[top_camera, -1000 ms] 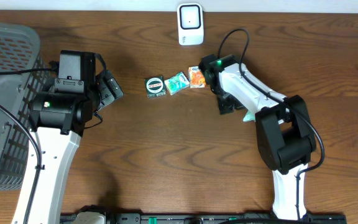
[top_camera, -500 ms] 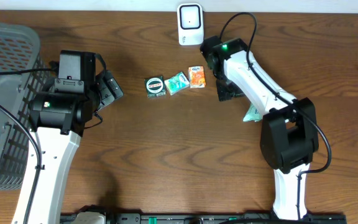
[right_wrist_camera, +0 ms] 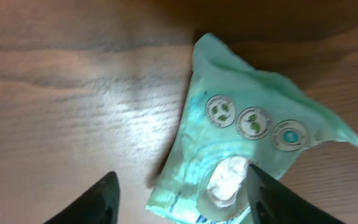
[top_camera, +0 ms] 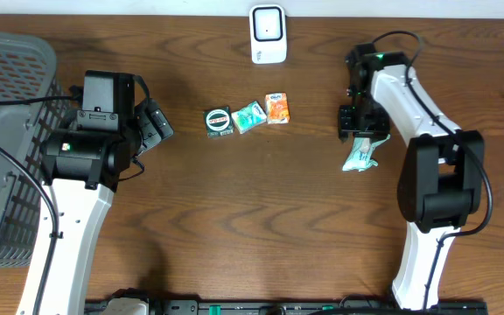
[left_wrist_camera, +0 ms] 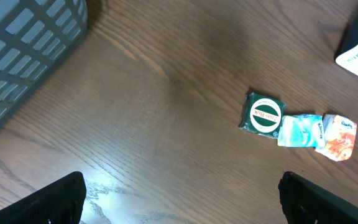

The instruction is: Scan the item barcode

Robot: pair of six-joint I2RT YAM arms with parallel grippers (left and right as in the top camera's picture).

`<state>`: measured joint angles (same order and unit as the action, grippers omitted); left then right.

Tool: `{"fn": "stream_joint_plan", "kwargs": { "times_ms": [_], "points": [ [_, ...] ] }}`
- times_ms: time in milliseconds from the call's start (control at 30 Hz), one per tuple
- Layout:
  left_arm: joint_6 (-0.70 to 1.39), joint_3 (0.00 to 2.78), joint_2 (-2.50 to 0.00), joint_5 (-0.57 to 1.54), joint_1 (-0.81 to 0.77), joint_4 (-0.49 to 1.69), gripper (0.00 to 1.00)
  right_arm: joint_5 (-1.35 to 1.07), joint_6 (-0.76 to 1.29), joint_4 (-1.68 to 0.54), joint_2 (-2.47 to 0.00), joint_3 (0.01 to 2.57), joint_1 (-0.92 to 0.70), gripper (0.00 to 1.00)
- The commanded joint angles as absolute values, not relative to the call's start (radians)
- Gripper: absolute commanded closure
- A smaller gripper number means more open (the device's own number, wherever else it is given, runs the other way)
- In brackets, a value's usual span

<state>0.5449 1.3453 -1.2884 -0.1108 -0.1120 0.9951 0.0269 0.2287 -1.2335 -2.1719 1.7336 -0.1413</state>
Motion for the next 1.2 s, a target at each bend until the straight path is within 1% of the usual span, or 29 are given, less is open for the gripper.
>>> {"fn": "stream_joint_plan", "kwargs": {
  "times_ms": [0,100,133,167,300,400,467,533,633,800,900,1067,1100,1167],
  "points": [
    [0.535,1.359,-1.287,-0.117,-0.108,0.999,0.02,-0.083,0.173,-1.238,-2.165,1.754,-0.089,0.38],
    [0.535,1.359,-1.287,-0.117,-0.108,0.999,0.02,-0.250,0.074,-1.233,-2.165,1.754,0.015,0.35],
    [0.535,1.359,-1.287,-0.117,-0.108,0.999,0.02,-0.340,0.032,-1.235,-2.165,1.754,0.068,0.33],
    [0.535,1.359,-1.287,-0.117,-0.108,0.998,0.02,-0.376,0.020,-1.238,-2.165,1.754,0.095,0.32],
    [0.535,1.359,-1.287,-0.117,-0.108,0.999,0.02,-0.435,-0.003,-1.272,-2.165,1.753,0.196,0.28],
    [0.535,1.359,-1.287,-0.117,-0.108,0.999,0.02,-0.448,-0.047,-1.302,-2.165,1.751,0.236,0.25],
    [0.535,1.359,-1.287,-0.117,-0.108,0.999,0.02,-0.471,-0.047,-1.297,-2.165,1.751,0.248,0.26],
    [0.535,1.359,-1.287,-0.117,-0.108,0.999,0.02,-0.533,-0.059,-1.290,-2.165,1.751,0.245,0.31],
    [0.535,1.359,-1.287,-0.117,-0.108,0.999,0.02,-0.569,-0.058,-1.291,-2.165,1.751,0.226,0.33],
    [0.535,1.359,-1.287,-0.117,-0.108,0.999,0.02,-0.512,-0.057,-1.303,-2.165,1.751,0.137,0.36],
    [0.535,1.359,-1.287,-0.117,-0.108,0.999,0.02,-0.383,0.000,-1.302,-2.165,1.755,0.090,0.43],
    [0.535,1.359,-1.287,-0.117,-0.108,0.999,0.02,-0.147,0.150,-1.330,-2.135,1.792,0.077,0.41],
    [0.535,1.359,-1.287,-0.117,-0.108,0.999,0.02,-0.061,0.212,-1.338,-2.102,1.799,0.079,0.41],
    [0.535,1.359,-1.287,-0.117,-0.108,0.999,0.02,0.028,0.281,-1.338,-2.051,1.799,0.086,0.40]
  ]
}}
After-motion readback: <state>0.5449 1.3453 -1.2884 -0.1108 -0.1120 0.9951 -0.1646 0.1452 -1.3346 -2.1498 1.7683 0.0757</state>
